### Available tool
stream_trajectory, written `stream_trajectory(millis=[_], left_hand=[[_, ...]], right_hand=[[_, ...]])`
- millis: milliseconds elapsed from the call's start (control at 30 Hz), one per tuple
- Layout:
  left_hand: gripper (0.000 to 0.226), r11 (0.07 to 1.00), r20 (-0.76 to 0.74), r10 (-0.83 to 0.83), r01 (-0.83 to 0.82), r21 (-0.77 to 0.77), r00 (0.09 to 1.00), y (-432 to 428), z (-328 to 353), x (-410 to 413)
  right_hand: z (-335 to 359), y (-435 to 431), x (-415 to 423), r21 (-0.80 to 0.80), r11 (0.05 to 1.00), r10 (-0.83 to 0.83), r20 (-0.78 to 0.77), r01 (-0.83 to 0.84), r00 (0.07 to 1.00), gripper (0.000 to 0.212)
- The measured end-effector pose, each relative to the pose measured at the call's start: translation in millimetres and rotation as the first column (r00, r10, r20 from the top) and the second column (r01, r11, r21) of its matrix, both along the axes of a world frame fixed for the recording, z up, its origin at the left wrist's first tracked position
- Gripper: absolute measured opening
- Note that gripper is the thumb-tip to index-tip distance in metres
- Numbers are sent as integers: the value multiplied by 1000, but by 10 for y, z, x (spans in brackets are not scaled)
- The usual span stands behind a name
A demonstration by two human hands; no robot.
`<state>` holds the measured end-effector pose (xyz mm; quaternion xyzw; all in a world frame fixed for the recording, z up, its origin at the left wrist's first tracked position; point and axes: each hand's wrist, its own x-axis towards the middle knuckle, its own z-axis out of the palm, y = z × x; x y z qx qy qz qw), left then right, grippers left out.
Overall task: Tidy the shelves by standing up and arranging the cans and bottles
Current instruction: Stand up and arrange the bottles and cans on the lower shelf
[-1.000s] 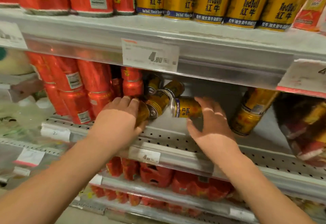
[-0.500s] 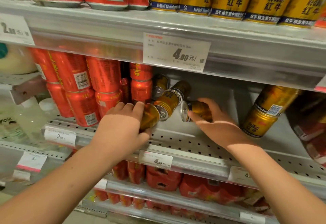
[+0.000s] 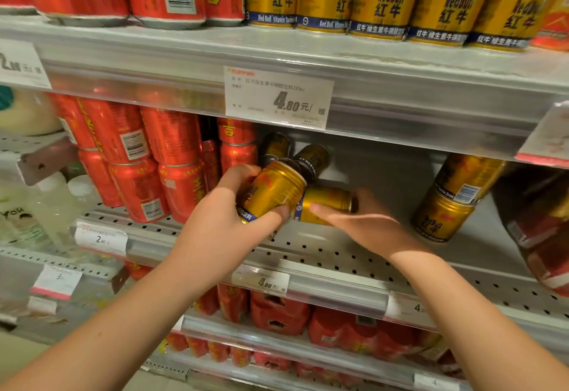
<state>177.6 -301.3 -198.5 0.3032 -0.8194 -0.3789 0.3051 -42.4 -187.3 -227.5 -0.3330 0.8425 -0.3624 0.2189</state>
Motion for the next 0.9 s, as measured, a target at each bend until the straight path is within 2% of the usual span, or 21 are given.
stream_trajectory(millis=[100,300,433,567,700,900], left_hand=[[60,999,-2,-12,12,52,1000,-11,0,-77],[66,974,-108,-62,84,211,992,-30,49,-195],[73,972,-142,-118,143,185,983,63,55,-325],[69,970,-197,-182,209,122,963,202,80,-453],[71,971,-203,-187,212,108,961,290,112,-550],[64,969,-323,-93,160,190,942,338,106,-684]], right_hand=[[-73,102,91,-67,996,57,-35,-60,998,76],[54,270,23,-224,971,62,-81,-79,995,74],[161,402,-18,-198,978,32,-159,-63,987,74],[136,496,16,-93,991,74,-228,-98,971,84],[63,516,47,-65,995,64,-176,-76,982,94],[-50,566,48,-205,978,38,-32,-44,999,88]])
